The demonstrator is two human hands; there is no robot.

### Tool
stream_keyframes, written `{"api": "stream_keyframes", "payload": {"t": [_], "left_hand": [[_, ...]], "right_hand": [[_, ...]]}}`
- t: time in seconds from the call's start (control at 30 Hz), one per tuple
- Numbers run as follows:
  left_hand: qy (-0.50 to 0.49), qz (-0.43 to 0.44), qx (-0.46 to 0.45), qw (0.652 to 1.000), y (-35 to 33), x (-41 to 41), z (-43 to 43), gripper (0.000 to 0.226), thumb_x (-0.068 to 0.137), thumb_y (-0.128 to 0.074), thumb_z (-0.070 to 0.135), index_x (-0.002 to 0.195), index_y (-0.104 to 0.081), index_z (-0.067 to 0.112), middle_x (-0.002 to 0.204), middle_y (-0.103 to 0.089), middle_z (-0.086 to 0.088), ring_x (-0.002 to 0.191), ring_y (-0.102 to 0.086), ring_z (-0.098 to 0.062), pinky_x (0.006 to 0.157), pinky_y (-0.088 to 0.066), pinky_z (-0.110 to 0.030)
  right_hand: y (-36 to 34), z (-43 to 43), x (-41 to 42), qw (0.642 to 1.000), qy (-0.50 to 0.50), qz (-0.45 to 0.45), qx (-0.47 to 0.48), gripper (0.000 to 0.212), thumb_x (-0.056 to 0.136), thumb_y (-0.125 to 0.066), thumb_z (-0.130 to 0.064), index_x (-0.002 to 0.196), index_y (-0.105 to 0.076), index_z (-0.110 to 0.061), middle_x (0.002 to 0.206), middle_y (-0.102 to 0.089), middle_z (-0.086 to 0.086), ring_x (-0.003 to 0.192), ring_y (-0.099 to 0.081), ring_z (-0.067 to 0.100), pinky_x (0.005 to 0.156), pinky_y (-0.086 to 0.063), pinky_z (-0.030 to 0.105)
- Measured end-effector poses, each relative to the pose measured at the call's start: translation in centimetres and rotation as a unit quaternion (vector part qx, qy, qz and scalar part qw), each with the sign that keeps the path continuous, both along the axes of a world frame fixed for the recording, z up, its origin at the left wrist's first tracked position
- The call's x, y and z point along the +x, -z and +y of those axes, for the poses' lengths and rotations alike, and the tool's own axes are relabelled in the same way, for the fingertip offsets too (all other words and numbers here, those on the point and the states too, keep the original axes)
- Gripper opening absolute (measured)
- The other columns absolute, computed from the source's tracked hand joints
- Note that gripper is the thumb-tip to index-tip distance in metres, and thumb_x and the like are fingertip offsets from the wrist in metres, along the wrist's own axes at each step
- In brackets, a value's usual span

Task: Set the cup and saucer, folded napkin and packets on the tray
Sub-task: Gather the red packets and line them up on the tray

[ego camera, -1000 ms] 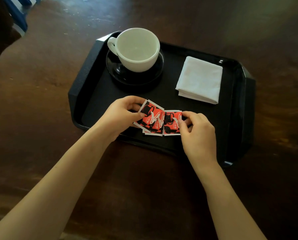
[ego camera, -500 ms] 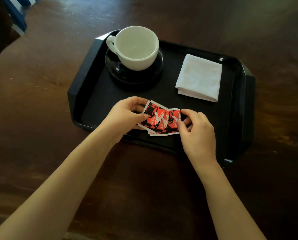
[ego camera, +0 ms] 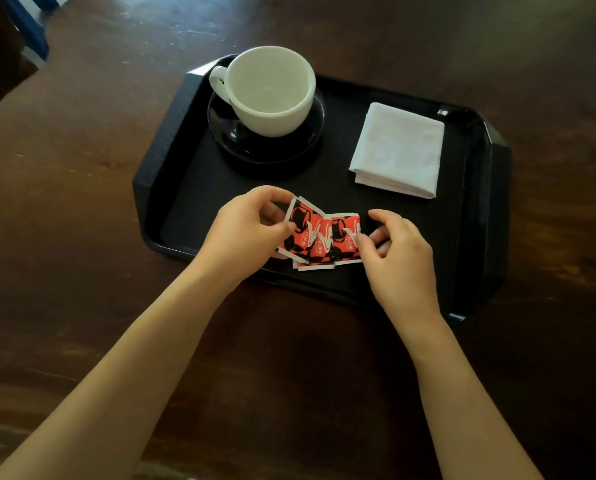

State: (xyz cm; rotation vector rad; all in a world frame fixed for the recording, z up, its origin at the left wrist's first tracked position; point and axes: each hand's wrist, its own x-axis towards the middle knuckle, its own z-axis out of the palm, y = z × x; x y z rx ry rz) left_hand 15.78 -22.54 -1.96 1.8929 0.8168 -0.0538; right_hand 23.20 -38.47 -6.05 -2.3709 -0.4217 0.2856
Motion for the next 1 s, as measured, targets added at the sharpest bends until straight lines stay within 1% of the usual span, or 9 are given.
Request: {"api": "stream_keyframes", "payload": {"t": [0.13,0.2,0.3,0.37,0.53,0.67,0.73,0.9,1.0], "left_hand": [[-0.056,-0.001,-0.04,0.998,0.3,-0.8,0.3,0.03,0.086,-0.062,0.009,0.113,-0.058,0.02,0.091,-0.066,0.001,0.088,-0.067,-0.017,0.08,-0.057,-0.043],[-0.076,0.012,-0.039,0.996,0.9,-1.3,0.4,0.033,0.085,-0.063,0.01,0.115,-0.056,0.02,0.092,-0.066,-0.001,0.09,-0.067,-0.019,0.081,-0.056,-0.045],[-0.048,0.03,0.02,0.998,1.7,-1.7,0.5,0.037,0.084,-0.065,0.014,0.118,-0.053,0.021,0.087,-0.065,0.004,0.083,-0.066,-0.013,0.077,-0.057,-0.038],[-0.006,0.046,0.094,0.994,1.8,-1.7,0.3,0.042,0.083,-0.066,0.02,0.122,-0.051,0.023,0.086,-0.061,0.009,0.083,-0.062,-0.01,0.075,-0.054,-0.032],[0.055,0.073,0.26,0.961,2.0,-1.5,0.2,0.051,0.084,-0.062,0.033,0.131,-0.044,0.023,0.115,-0.053,-0.001,0.097,-0.055,-0.017,0.075,-0.039,-0.026],[0.093,0.079,0.275,0.954,1.8,-1.8,0.0,0.061,0.084,-0.062,0.035,0.138,-0.034,0.03,0.123,-0.046,-0.001,0.097,-0.055,-0.018,0.072,-0.039,-0.026],[0.111,0.087,0.27,0.952,1.7,-1.8,0.0,0.065,0.084,-0.062,0.036,0.14,-0.029,0.034,0.125,-0.044,-0.001,0.098,-0.056,-0.018,0.073,-0.041,-0.026],[0.11,0.082,0.292,0.947,1.9,-1.4,0.5,0.059,0.085,-0.062,0.033,0.138,-0.036,0.031,0.125,-0.043,-0.001,0.106,-0.053,-0.019,0.075,-0.039,-0.025],[0.111,0.072,0.298,0.945,2.2,-1.0,1.0,0.059,0.084,-0.063,0.033,0.137,-0.038,0.028,0.125,-0.044,-0.003,0.107,-0.052,-0.02,0.077,-0.042,-0.028]], "right_hand": [[-0.3,-0.2,-0.5,0.999,-0.021,-0.024,0.003,0.04,0.089,-0.059,-0.023,0.127,-0.052,-0.018,0.103,-0.055,-0.001,0.077,-0.051,0.006,0.068,-0.04,0.01],[-0.5,-0.2,-0.7,0.996,-0.079,-0.042,-0.014,0.049,0.086,-0.062,-0.029,0.132,-0.047,-0.02,0.114,-0.05,-0.001,0.097,-0.042,0.006,0.078,-0.034,0.011],[-0.7,-0.3,-0.5,0.978,-0.184,-0.046,-0.085,0.07,0.081,-0.065,-0.041,0.142,-0.033,-0.027,0.134,-0.037,-0.004,0.121,-0.024,0.01,0.1,-0.024,0.025],[-0.8,-0.3,-0.3,0.968,-0.212,-0.042,-0.123,0.074,0.08,-0.065,-0.045,0.143,-0.028,-0.03,0.143,-0.028,-0.006,0.128,-0.018,0.013,0.106,-0.019,0.031],[-0.7,-0.2,-0.4,0.962,-0.216,-0.061,-0.154,0.071,0.081,-0.061,-0.049,0.142,-0.031,-0.03,0.145,-0.028,-0.005,0.13,-0.019,0.017,0.106,-0.019,0.033],[-0.4,0.0,-0.8,0.961,-0.21,-0.074,-0.163,0.074,0.082,-0.057,-0.053,0.145,-0.023,-0.033,0.144,-0.027,-0.003,0.129,-0.019,0.018,0.105,-0.019,0.034],[-0.2,0.2,-0.9,0.961,-0.203,-0.084,-0.17,0.072,0.082,-0.057,-0.054,0.144,-0.026,-0.033,0.144,-0.028,-0.001,0.128,-0.019,0.019,0.104,-0.02,0.034],[0.1,0.7,-1.9,0.969,-0.162,-0.104,-0.157,0.069,0.079,-0.06,-0.053,0.139,-0.039,-0.024,0.135,-0.038,0.005,0.124,-0.029,0.023,0.1,-0.028,0.037],[0.1,0.9,-2.2,0.971,-0.155,-0.1,-0.155,0.07,0.079,-0.061,-0.054,0.138,-0.039,-0.024,0.134,-0.038,0.004,0.122,-0.03,0.022,0.099,-0.028,0.035]]}}
